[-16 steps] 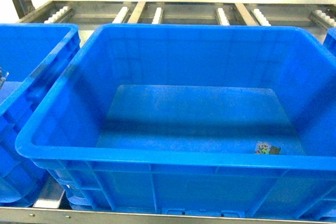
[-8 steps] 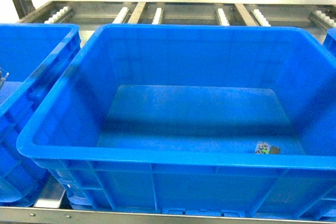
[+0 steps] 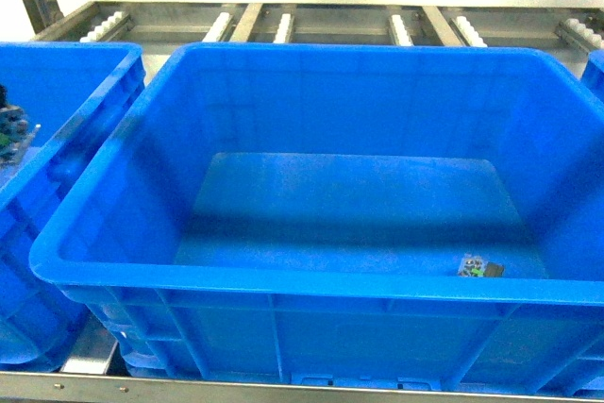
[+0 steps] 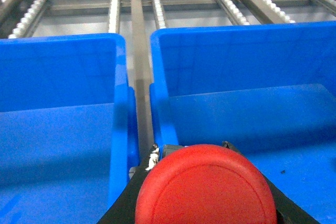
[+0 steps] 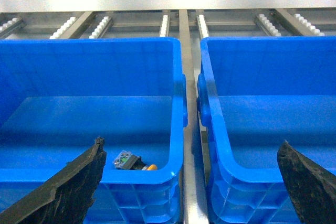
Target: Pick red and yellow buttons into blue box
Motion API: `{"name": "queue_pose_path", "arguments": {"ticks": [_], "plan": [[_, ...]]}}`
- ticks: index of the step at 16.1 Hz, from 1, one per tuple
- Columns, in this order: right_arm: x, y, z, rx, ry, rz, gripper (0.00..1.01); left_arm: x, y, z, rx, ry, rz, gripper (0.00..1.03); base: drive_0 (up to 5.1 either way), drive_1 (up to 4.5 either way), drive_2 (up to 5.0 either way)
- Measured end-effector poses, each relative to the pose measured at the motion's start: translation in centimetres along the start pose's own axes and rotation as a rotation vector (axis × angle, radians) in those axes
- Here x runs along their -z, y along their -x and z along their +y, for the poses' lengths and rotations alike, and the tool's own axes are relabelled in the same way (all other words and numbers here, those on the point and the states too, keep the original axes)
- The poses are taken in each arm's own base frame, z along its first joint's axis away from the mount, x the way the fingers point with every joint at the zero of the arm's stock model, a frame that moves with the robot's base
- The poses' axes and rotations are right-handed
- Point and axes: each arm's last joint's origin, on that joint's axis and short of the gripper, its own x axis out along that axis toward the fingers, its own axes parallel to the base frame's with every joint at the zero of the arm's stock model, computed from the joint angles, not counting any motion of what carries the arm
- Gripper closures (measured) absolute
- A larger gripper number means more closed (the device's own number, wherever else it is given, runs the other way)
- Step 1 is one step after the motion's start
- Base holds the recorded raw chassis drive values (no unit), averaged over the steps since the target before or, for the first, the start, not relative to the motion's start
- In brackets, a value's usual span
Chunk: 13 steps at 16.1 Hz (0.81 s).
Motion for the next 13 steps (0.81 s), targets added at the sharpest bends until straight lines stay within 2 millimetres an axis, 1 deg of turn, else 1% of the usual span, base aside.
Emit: {"name": "queue_pose_path", "arguments": {"ticks": [2,3,4,5,8,9,11,13], "plan": [[0.0,0.0,0.0,0.0,0.0,0.0,0.03,-0.8,-1.8,-0.4,0.058,-0.03,0.023,0.74,0.0,0.0,0.0],[0.0,0.0,0.0,0.0,0.0,0.0,0.03,-1.2,-2.8,-0.9,0.113,-0.048,0.046,0.74,0.0,0.0,0.0],[0.0,0.0,0.0,0.0,0.0,0.0,0.03,-1.5,-4.2,-1.7,0.192,-0.082,0.065,0.74,0.0,0.0,0.0],[0.0,0.0,0.0,0.0,0.0,0.0,0.03,-1.5,-5.4,-2.5,0.244,-0.11,0.101,0.74,0.0,0.0,0.0],[0.0,0.0,0.0,0.0,0.0,0.0,0.03,-0.8,-8.0,-4.2,0.353,-0.167,0.2,0.74,0.0,0.0,0.0],[0.0,0.0,0.0,0.0,0.0,0.0,0.03,-0.4,-9.1,-4.8,0.381,-0.189,0.242,0.74,0.0,0.0,0.0],[0.0,0.0,0.0,0.0,0.0,0.0,0.03,0.0,-11.3,-5.8,0.38,-0.255,0.321,0.74,0.0,0.0,0.0],[0.0,0.0,0.0,0.0,0.0,0.0,0.03,-0.8,-13.1,-7.2,0.413,-0.324,0.376,0.74,0.0,0.0,0.0]]}}
